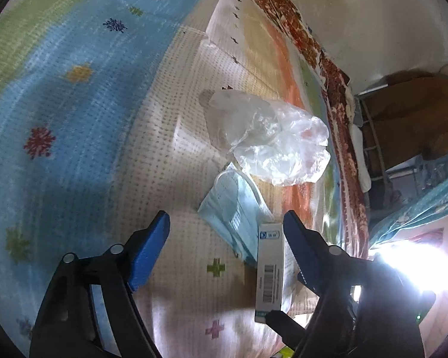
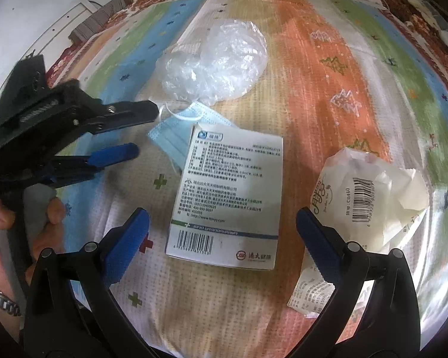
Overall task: Collect trash
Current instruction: 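Grasp the white-and-green medicine box with the right gripper while the left grasps the blue face mask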
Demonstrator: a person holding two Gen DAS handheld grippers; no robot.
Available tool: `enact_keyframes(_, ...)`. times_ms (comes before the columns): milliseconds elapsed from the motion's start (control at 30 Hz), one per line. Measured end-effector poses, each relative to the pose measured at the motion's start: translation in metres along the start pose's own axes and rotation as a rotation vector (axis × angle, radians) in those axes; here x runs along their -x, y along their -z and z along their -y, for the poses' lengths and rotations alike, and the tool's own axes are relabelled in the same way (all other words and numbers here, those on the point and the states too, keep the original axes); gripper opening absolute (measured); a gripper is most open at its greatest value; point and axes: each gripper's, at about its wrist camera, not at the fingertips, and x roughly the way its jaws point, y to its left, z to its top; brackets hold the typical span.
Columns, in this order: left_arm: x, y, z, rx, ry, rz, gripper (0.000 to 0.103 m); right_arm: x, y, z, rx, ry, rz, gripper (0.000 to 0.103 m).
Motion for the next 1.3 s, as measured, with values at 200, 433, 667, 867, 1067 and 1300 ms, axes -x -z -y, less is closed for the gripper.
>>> enact_keyframes(200,-0.007,-0.002,0.0,-0.01,0.008,-0.003,0.074,0.002,-0.001,-0.006,0.009,-0.013,-0.005,0.094)
enact_keyframes(433,-0.011,0.0,0.003,-0.028,0.011,-0.015,0.07,-0.009,-0.002,0.001,-0.02,-0.002,-0.024,0.094)
enact_keyframes(667,-0.018,-0.003,0.004,-0.028,-0.021,0.002,0.047,-0.015,-0.005,0.003,-0.038,-0.027,-0.04,0.09)
enact_keyframes(867,-0.026,-0.005,0.008,-0.054,-0.047,-0.004,0.017,-0.025,0.0,0.004,-0.01,0.007,-0.071,0.072)
enact_keyframes(1067,-0.018,-0.008,0.018,-0.09,-0.053,0.028,0.005,-0.018,-0.006,0.014,-0.057,-0.048,-0.089,0.07)
enact_keyframes(1300,0.015,-0.013,0.022,-0.091,-0.044,0.088,0.004,0.005,-0.011,0.023,-0.119,-0.133,-0.073,0.07)
